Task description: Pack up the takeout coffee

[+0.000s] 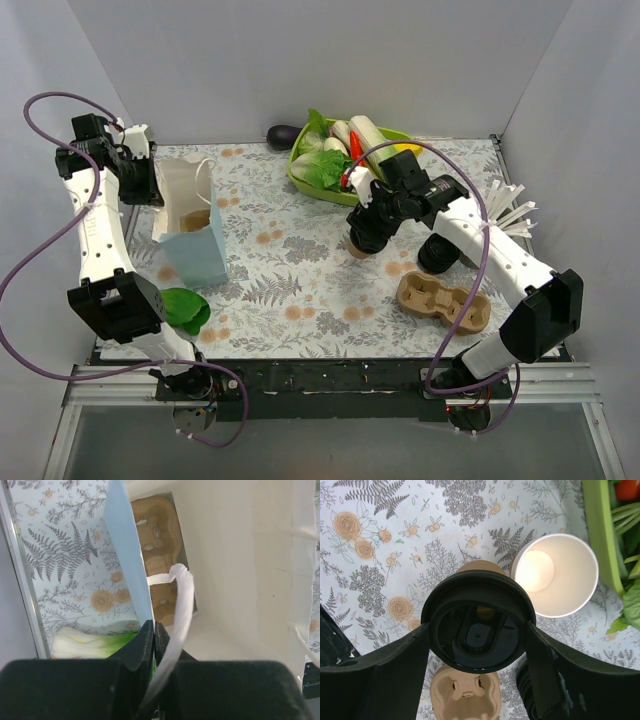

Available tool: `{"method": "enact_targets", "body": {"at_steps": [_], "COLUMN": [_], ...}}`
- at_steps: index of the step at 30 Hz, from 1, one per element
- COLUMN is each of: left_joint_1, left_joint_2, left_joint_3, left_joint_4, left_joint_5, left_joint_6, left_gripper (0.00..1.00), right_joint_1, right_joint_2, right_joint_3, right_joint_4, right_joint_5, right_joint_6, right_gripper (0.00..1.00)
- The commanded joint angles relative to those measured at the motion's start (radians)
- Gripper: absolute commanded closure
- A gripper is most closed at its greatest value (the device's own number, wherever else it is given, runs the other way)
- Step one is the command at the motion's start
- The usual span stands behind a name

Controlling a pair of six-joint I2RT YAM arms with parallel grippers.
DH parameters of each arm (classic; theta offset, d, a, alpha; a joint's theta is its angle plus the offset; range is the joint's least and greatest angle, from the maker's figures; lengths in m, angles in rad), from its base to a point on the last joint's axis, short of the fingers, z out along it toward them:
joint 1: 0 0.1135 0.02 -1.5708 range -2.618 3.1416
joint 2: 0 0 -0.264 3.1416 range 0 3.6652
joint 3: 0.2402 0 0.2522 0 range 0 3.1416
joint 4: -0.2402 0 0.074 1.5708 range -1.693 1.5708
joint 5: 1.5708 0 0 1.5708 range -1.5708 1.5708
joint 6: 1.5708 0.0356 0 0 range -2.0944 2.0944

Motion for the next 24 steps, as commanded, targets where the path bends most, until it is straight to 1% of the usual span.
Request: {"method": "enact_targets", "body": {"at_steps": [1, 4, 6, 7, 8, 10, 11, 12, 17, 18, 19, 24], "left_joint_1": [-0.013, -0.036, -0.077, -0.091, -0.131, -0.175, -0.217, -0.234, -0.309, -0.347, -0.357, -0.433], "left_joint_2": [-0.017, 0.008, 0.017, 0.014, 0.009, -0.012, -0.021, -0.032, -0.051, -0.054, -0.064, -0.081], "left_joint_3": [0.099, 0.146, 0.152, 0.136, 0.120, 0.058, 0.039, 0.022, 0.017, 0.016, 0.011, 0.014], "left_joint_4": [-0.042, -0.042, -0.042, -0.042, -0.042, -0.042, -0.042, -0.042, -0.042, -0.044, -0.044, -0.044], "left_joint_5": [0.125, 0.200, 0.218, 0.225, 0.235, 0.240, 0.246, 0.249, 0.280, 0.291, 0.303, 0.341], "left_joint_6": [0.030, 0.054, 0.063, 0.080, 0.089, 0.129, 0.141, 0.146, 0.148, 0.146, 0.146, 0.103], "left_gripper": [1.00, 1.00, 1.00, 1.00, 1.00, 1.00, 1.00, 1.00, 1.00, 1.00, 1.00, 1.00], "right_joint_1": [-0.003, -0.004, -0.003, -0.004, -0.004, -0.012, -0.015, -0.026, -0.061, -0.066, -0.067, -0.070], "right_joint_2": [-0.008, -0.006, 0.003, 0.009, 0.023, 0.036, 0.049, 0.058, 0.112, 0.118, 0.121, 0.104], "right_joint_3": [0.080, 0.141, 0.198, 0.218, 0.261, 0.298, 0.318, 0.354, 0.491, 0.520, 0.561, 0.619], "right_joint_4": [-0.009, -0.018, -0.035, -0.044, -0.052, -0.078, -0.084, -0.093, -0.157, -0.165, -0.170, -0.144], "right_joint_5": [-0.039, -0.062, -0.062, -0.059, -0.055, -0.041, -0.036, -0.030, -0.027, -0.033, -0.036, -0.055], "right_joint_6": [-0.042, -0.062, -0.066, -0.068, -0.068, -0.068, -0.066, -0.065, -0.051, -0.054, -0.059, -0.097], "right_gripper": [0.99, 0.99, 0.99, 0.99, 0.99, 0.99, 0.99, 0.99, 0.99, 0.99, 0.99, 0.99]}}
